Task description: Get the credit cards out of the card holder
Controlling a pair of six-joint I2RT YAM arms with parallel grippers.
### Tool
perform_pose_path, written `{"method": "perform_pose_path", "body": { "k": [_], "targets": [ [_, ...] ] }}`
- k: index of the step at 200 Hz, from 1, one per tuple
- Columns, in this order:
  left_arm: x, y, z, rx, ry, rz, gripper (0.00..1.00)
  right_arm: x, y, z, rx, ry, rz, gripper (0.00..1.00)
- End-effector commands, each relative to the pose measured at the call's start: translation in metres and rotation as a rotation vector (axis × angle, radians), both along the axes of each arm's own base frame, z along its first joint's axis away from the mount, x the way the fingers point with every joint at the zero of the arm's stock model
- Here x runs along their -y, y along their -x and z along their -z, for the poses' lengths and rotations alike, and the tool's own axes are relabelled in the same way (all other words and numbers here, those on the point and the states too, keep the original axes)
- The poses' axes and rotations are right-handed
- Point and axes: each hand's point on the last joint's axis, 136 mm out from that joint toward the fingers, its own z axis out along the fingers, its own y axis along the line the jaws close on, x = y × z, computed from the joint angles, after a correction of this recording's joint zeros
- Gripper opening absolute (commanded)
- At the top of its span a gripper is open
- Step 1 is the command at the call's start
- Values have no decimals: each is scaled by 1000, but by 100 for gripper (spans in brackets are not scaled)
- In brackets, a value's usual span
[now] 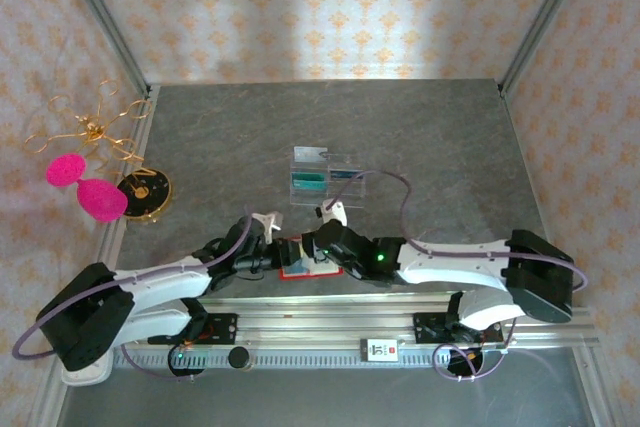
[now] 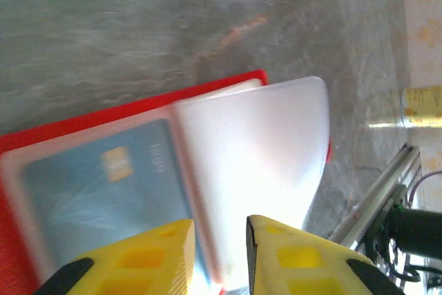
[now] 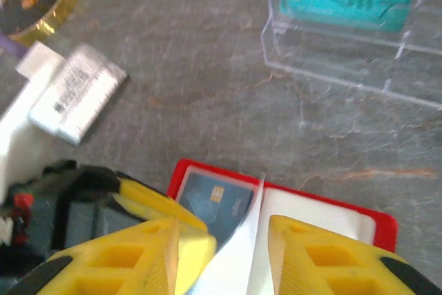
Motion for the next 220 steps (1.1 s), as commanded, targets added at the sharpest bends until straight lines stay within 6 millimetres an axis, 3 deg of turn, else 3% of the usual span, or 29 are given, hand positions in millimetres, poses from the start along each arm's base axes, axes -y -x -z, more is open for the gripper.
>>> {"method": "perform_pose_path", "body": {
  "k": [1, 12, 36, 76, 113, 152, 175, 198, 220],
  "targets": [
    [31, -4, -19, 45, 35, 75, 28, 30, -5, 6, 13, 30, 103, 37],
    [40, 1, -8, 21, 0, 111, 27, 36, -3, 6, 8, 19, 112, 35],
    [45, 5, 16, -41, -32, 137, 18, 36, 3, 10, -23, -3, 77, 21],
    [50, 1, 16, -41, -31, 140, 16, 25, 9, 32, -163, -30, -31, 2],
    [48, 3, 18, -46, -37, 140, 15, 17, 7, 58, -258, -30, -67, 0],
    [47, 3, 16, -37, -36, 138, 15, 37, 5, 107, -386, 44, 5, 0],
    [44, 2, 8, -16, -36, 128, 16, 50, 8, 124, -416, 99, 41, 0],
    [29, -2, -12, 36, -38, 70, 18, 61, 7, 126, -406, 131, 79, 0],
    [-4, -5, -17, 69, -82, -26, 18, 64, 6, 123, -393, 131, 90, 0]
  ]
}}
